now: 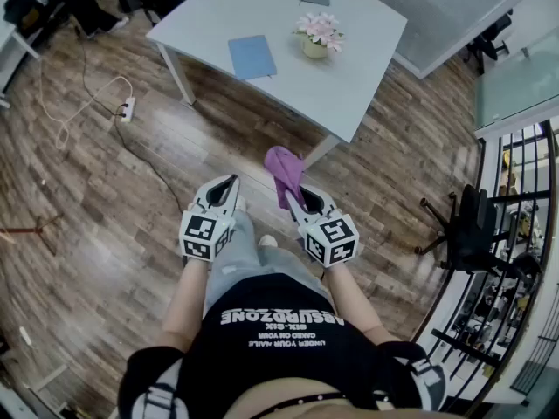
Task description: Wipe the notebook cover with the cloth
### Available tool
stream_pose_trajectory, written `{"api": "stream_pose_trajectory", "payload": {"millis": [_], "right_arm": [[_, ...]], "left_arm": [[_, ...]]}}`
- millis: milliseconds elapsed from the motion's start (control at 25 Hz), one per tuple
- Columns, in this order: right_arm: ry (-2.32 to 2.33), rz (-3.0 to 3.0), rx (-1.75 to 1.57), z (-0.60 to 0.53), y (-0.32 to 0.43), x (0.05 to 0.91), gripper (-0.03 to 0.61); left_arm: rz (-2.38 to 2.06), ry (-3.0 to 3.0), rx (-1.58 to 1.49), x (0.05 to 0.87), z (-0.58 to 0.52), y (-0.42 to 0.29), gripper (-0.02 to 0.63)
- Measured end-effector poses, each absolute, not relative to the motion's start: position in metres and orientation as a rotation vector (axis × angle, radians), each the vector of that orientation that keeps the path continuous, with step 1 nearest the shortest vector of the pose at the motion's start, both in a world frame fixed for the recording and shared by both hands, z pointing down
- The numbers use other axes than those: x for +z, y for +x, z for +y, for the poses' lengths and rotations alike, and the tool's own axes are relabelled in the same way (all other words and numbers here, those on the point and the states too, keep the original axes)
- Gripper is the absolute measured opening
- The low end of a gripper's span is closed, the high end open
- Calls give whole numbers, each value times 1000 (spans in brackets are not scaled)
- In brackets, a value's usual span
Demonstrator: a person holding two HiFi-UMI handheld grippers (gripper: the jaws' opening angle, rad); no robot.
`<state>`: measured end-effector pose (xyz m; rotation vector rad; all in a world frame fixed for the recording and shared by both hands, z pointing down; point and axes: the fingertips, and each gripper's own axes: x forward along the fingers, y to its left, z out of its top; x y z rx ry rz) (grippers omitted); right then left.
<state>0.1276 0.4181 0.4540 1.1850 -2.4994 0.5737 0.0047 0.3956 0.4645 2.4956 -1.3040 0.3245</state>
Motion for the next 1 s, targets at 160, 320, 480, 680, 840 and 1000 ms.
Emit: {"api": "stream_pose_trajectory", "payload": {"millis": [160, 320, 480, 680, 840, 1000], "right_arm": [[1168, -2488, 589, 449, 132, 458, 81], [1168, -2493, 560, 457, 135, 454, 81], [1194, -2493, 531, 454, 135, 451, 81], [1195, -2508, 536, 432, 123, 447, 81], [1198, -2521, 533, 403, 101, 446, 82], [1225, -2505, 553, 356, 85, 447, 82]], "left_arm": [[-1314, 2490, 326, 460, 428, 8, 17], [-1342, 2498, 310, 452, 435, 5, 17], [-1351, 2502, 295, 449, 435, 2, 17], [-1348, 2500, 297, 448, 418, -6, 17], [-1344, 2498, 312, 454, 388, -28, 17], [-1340, 2504, 314, 453, 338, -50, 17]]}}
